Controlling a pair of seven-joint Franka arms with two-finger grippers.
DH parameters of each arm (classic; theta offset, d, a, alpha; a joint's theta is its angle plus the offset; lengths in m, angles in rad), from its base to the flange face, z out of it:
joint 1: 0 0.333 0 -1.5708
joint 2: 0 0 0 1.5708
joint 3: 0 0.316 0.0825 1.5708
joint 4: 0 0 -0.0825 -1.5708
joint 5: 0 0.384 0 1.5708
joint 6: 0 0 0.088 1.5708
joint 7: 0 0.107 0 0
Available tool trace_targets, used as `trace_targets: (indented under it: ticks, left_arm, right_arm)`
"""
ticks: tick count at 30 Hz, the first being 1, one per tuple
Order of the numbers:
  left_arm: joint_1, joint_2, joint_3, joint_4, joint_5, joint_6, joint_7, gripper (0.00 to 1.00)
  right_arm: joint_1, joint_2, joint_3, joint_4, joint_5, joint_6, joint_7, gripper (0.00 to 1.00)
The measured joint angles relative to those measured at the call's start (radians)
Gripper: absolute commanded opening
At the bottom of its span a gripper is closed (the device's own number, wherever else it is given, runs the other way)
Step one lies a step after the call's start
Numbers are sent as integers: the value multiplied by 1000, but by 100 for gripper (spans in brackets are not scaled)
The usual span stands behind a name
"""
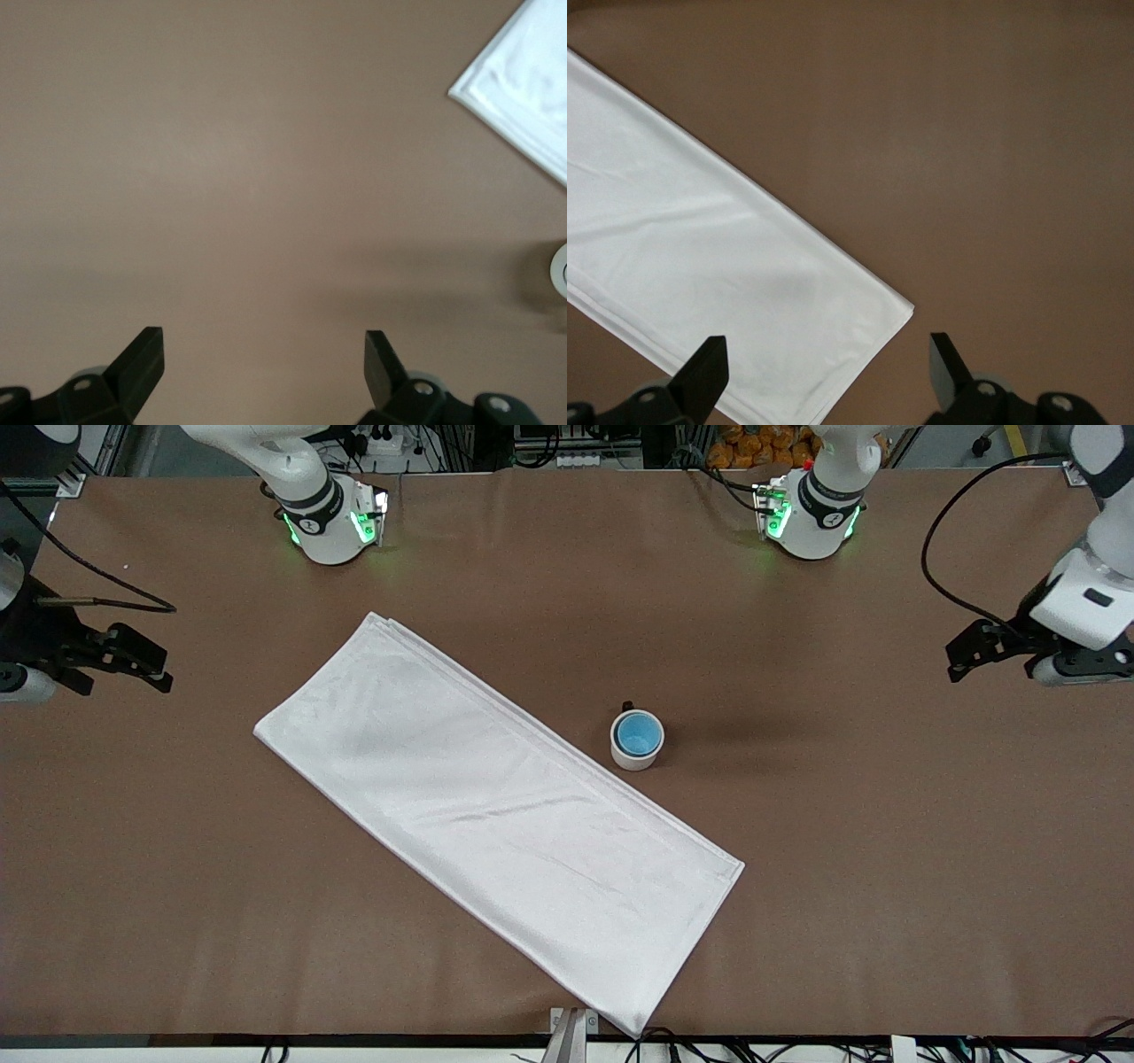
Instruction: Place blue cup into white mug on table
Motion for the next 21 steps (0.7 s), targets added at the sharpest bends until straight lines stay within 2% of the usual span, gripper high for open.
trace_targets:
  ticks: [4, 8, 21]
  left_arm:
    - [9, 58, 0, 121, 0, -88, 33, 100]
    - [9, 94, 0, 192, 0, -154, 71, 100]
    - [9, 101, 6, 222, -23, -275, 98, 100]
  right_arm:
    - [0, -13, 2, 0, 1, -6, 0, 100]
    - [0, -23, 4, 0, 1, -16, 0, 100]
    - [0, -26, 5, -1, 2, -23, -1, 100]
